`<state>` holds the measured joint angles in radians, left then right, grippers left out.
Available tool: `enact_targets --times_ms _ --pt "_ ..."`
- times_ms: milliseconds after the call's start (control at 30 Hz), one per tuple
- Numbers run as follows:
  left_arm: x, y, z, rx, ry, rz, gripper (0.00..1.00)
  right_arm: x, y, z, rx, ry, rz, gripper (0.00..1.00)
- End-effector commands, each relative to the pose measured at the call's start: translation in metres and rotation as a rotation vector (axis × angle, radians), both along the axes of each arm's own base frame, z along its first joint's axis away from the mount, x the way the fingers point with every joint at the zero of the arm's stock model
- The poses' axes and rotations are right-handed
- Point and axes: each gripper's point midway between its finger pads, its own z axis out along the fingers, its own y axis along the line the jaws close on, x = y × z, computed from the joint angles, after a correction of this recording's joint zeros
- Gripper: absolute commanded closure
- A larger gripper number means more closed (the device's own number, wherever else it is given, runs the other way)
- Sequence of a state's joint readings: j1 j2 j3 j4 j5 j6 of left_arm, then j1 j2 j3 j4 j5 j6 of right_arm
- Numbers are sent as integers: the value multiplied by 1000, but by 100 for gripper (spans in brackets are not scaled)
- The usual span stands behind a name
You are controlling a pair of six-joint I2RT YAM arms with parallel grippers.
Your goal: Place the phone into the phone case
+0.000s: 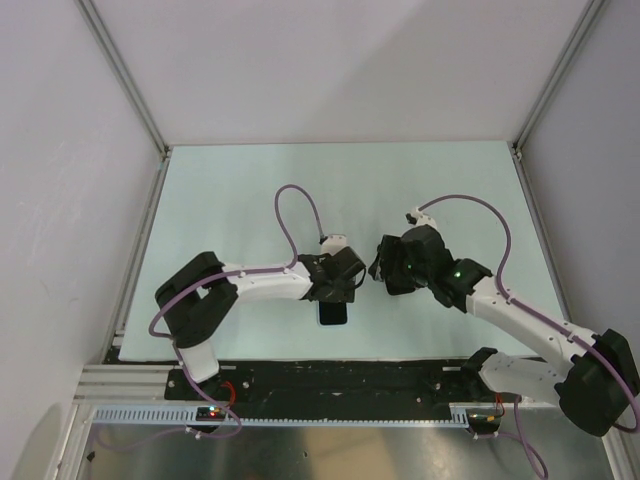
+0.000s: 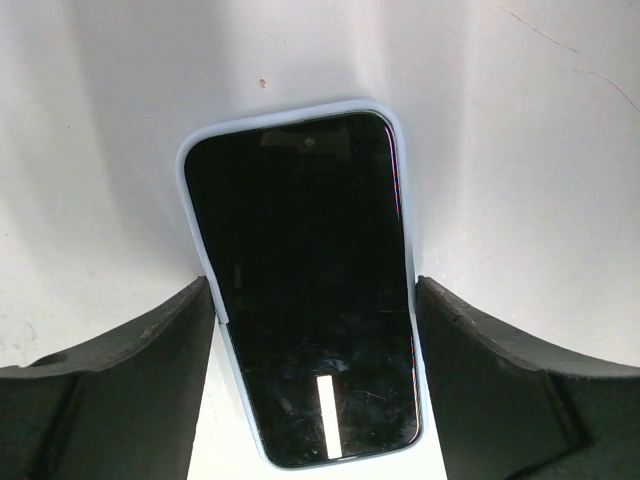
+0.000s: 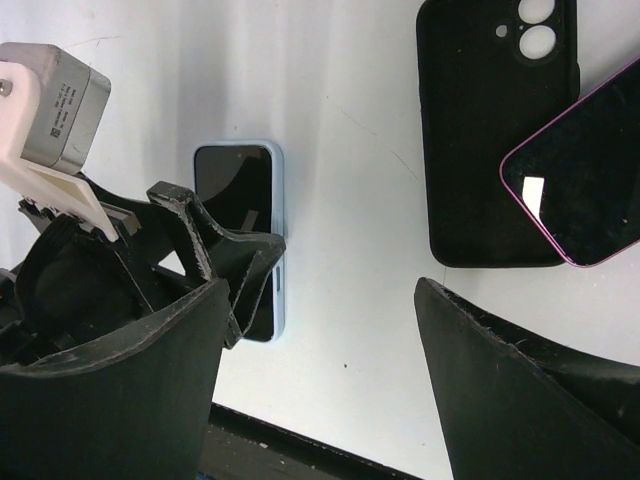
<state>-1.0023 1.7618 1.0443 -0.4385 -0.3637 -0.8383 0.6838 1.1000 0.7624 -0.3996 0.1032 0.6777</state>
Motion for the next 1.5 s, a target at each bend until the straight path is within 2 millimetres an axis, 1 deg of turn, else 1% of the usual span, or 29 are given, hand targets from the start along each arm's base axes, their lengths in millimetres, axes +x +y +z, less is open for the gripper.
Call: enact_targets --times_ms 0,100,233,500,700,833,1033,1167,1300,1333,1400,1467 --pt "11 12 -5 64 -20 13 57 2 -3 8 7 -36 -1 20" --pt "25 21 1 84 -41 8 60 2 -4 9 2 -40 -2 21" --pt "51 33 10 110 -67 -4 62 3 -7 8 -5 -43 -11 21" --pt "119 58 33 118 -113 7 62 8 -13 3 -17 -37 -24 21" --pt "162 73 40 49 -113 1 61 11 -18 -3 -27 -25 -33 21" --pt "179 78 34 35 -95 -32 60 13 -22 -7 -34 -19 -44 21" --pt "190 85 19 22 -55 -75 57 17 -30 -14 -41 -4 -68 21" --pt "194 88 16 20 -47 -82 50 19 -36 -20 -50 8 -88 21" --pt "195 91 22 8 -56 -59 30 21 -43 -25 -67 22 -124 20" --pt "196 91 27 7 -67 -53 22 22 -46 -27 -69 26 -136 20" --pt "198 94 39 10 -96 -36 11 24 -50 -29 -73 35 -159 19" --pt "200 99 55 15 -134 -16 3 26 -55 -30 -75 42 -185 19"
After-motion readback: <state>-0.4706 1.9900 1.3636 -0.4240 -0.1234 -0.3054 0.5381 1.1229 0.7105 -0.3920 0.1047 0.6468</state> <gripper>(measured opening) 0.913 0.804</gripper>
